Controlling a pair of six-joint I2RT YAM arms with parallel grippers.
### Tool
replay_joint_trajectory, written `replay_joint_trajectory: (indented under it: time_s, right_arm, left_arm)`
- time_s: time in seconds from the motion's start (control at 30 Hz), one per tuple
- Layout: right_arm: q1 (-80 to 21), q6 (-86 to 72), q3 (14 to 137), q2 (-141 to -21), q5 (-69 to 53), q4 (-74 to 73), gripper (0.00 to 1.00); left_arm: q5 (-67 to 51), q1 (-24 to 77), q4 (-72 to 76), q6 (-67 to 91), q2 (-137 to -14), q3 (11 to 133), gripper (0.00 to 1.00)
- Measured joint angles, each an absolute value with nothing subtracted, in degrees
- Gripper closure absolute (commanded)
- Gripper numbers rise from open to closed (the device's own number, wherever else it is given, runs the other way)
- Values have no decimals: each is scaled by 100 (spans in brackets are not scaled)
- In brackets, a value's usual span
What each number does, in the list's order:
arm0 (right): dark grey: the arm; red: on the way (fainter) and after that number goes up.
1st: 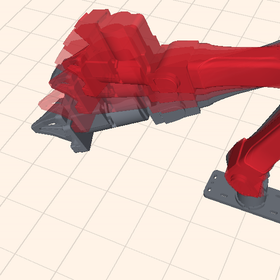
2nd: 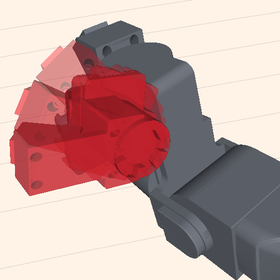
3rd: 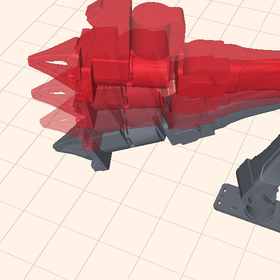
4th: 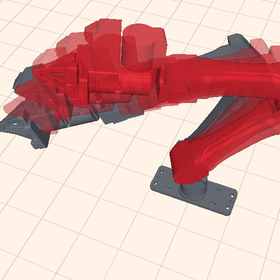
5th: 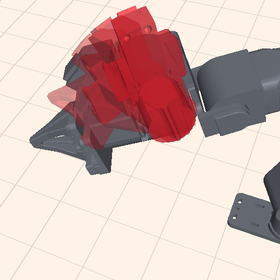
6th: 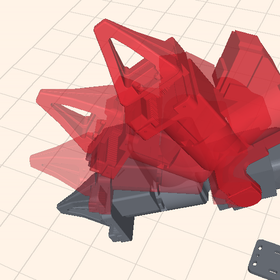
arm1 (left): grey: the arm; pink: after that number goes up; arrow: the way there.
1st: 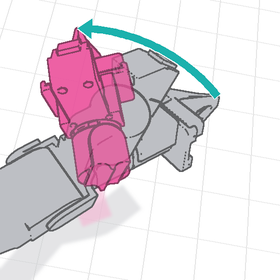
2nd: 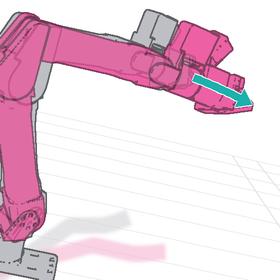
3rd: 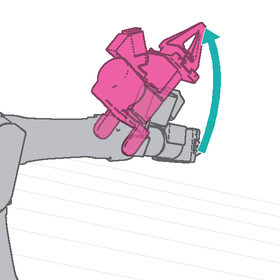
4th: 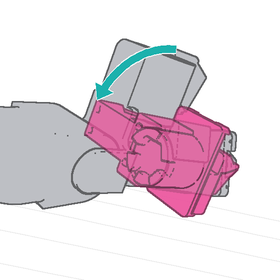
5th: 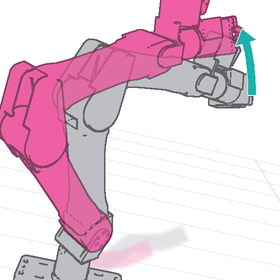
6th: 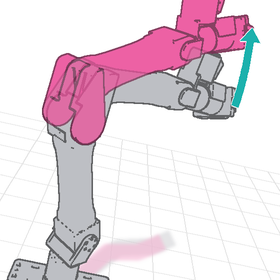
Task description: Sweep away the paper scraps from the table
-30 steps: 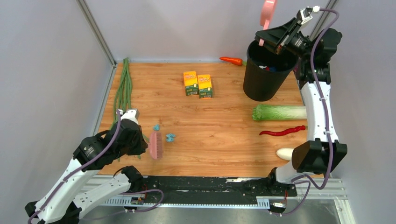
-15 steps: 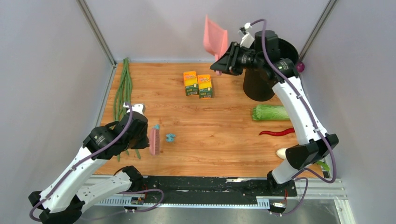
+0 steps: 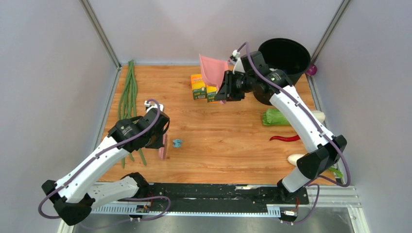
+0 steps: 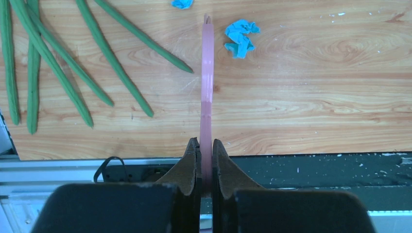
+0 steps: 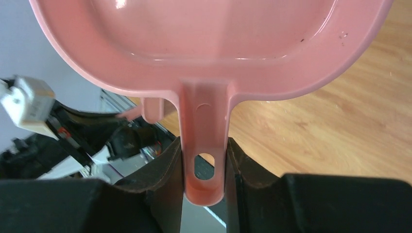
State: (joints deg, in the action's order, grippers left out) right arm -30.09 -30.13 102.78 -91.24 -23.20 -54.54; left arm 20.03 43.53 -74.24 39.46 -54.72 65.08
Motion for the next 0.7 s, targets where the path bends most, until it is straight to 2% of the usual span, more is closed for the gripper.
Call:
replay_joint_trajectory:
  time_s: [0.27, 0.7]
  right_arm:
    - [-3212, -2777, 8991, -8838, -1809, -6075, 100]
    - [-4106, -2637, 8230, -8840, -1352, -6541, 100]
  left_arm:
    - [1953, 4346, -6901, 3640, -6217, 6434, 100]
    - [1498, 4244, -6007, 3310, -6825, 6372, 100]
